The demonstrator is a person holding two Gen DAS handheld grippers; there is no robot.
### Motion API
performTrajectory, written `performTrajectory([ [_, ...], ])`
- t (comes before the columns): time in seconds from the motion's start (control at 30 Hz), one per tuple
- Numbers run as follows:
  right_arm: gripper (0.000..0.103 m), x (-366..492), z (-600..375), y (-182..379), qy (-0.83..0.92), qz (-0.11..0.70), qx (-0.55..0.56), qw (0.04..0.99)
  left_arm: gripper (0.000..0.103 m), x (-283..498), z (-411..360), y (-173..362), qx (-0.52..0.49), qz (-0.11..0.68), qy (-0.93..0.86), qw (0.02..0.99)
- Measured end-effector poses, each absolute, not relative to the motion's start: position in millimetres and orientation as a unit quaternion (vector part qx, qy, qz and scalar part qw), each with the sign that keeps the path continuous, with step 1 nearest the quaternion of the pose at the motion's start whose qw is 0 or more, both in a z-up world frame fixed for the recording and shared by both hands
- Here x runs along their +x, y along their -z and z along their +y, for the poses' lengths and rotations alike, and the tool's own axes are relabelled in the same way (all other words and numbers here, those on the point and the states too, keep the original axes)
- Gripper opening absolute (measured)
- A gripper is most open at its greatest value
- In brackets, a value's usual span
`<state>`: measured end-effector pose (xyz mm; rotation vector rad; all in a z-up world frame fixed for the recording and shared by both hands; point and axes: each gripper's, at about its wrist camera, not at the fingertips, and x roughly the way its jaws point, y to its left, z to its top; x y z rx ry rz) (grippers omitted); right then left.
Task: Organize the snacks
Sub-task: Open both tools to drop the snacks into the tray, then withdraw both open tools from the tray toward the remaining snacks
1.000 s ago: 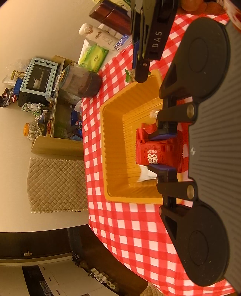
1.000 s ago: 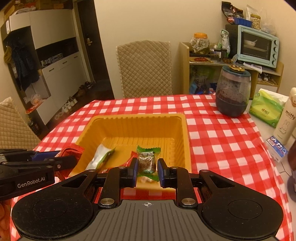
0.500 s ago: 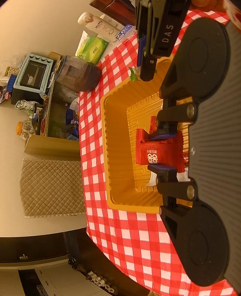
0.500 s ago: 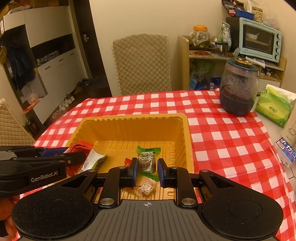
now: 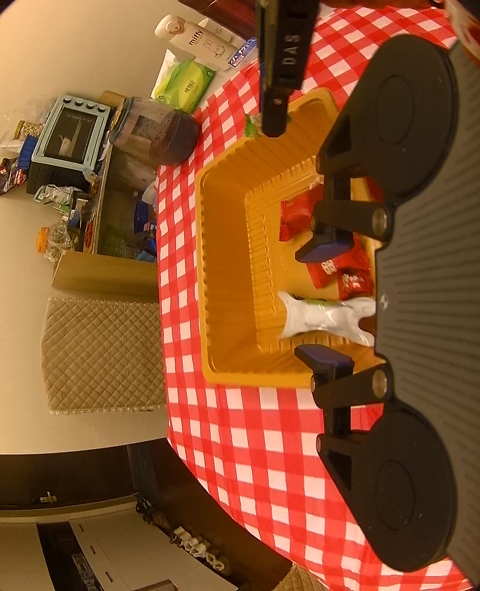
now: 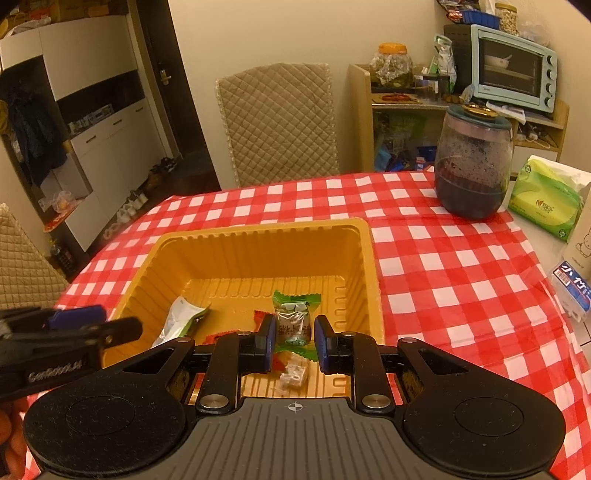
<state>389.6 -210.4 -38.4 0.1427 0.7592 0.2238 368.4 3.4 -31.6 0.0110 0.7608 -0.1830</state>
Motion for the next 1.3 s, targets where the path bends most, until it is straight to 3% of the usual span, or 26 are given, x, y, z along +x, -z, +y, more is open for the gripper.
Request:
performTrajectory([
  [0.17, 0.023, 394, -208, 38, -0.117, 0.364, 0.085, 0.92, 0.046, 358, 9, 30, -0.002, 0.368, 0.089, 0.926],
  [0.27, 0.028, 396, -211, 39, -0.126, 0.359, 0.108, 0.918, 0.053, 350, 9, 29, -0.002, 0.364, 0.091, 0.927],
  [0.33, 0.056, 394, -214, 38, -0.124, 0.355, 0.119, 0.919, 0.054, 343, 10, 28, 0.0, 0.362, 0.09, 0.928],
  [0.37, 0.058, 392, -216, 36, -0.122, 0.35, 0.123, 0.92, 0.055, 338, 11, 28, 0.0, 0.361, 0.089, 0.928],
  [0.67, 0.058, 345, -235, 27, -0.094, 0.357, 0.131, 0.92, 0.063, 285, 14, 23, -0.018, 0.366, 0.083, 0.927],
  [0.8, 0.058, 308, -240, 21, -0.086, 0.359, 0.127, 0.92, 0.071, 255, 18, 18, -0.032, 0.369, 0.078, 0.926],
  [1.3, 0.058, 174, -223, 4, -0.078, 0.351, 0.097, 0.928, 0.078, 143, 18, 10, -0.044, 0.383, 0.065, 0.92],
])
